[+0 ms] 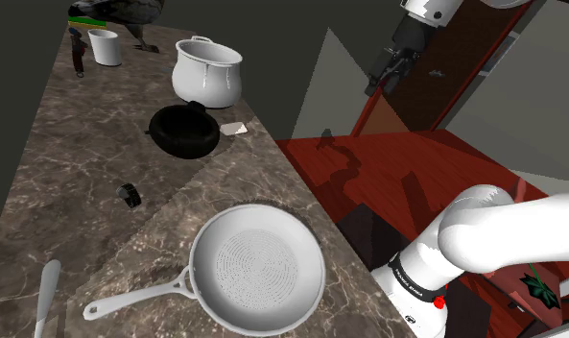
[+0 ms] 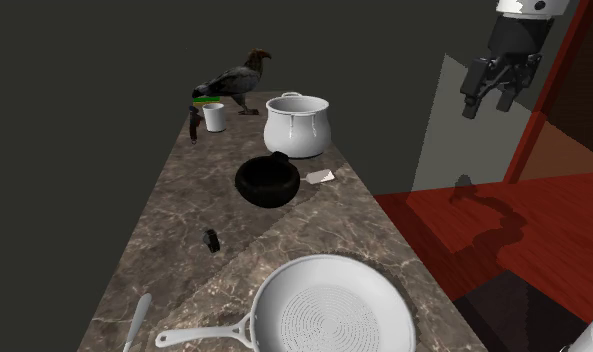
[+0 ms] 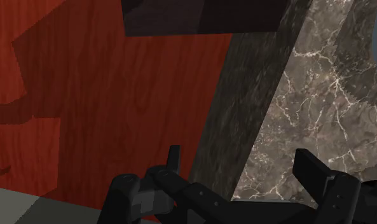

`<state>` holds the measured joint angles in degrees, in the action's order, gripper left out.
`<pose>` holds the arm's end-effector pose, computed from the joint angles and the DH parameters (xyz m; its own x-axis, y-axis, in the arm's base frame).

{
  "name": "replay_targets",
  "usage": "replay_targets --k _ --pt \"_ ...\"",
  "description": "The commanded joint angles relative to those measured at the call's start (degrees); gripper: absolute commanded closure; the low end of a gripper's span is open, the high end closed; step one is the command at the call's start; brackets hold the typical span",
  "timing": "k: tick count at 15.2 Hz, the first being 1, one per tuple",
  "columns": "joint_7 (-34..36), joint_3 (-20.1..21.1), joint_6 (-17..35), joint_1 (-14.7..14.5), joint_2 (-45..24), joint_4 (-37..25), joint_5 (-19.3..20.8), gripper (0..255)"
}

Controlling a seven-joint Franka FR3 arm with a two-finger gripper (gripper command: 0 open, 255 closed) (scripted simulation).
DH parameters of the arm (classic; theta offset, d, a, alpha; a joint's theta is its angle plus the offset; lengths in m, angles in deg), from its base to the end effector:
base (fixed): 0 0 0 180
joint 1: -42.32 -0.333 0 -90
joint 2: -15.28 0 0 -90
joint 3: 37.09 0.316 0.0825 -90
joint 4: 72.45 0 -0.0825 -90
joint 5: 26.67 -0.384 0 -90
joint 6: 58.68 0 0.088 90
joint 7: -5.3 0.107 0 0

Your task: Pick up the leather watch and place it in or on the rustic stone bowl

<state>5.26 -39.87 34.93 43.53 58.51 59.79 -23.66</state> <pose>0.3213 -0.0327 0.6089 0.9953 -0.0549 0.0796 -0.0566 -0.9982 0.0194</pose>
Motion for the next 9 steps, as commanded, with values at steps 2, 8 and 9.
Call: replay_targets --k 2,8,9 --pt "1.0 1.1 0.8 -0.5 -0.7 0.2 -0.5 0" --pt "7.2 7.7 5.5 -3.3 -6.0 0.2 -3.4 0" --pt "8.2 8.8 6.2 -3.7 -7.0 0.0 -3.7 0"
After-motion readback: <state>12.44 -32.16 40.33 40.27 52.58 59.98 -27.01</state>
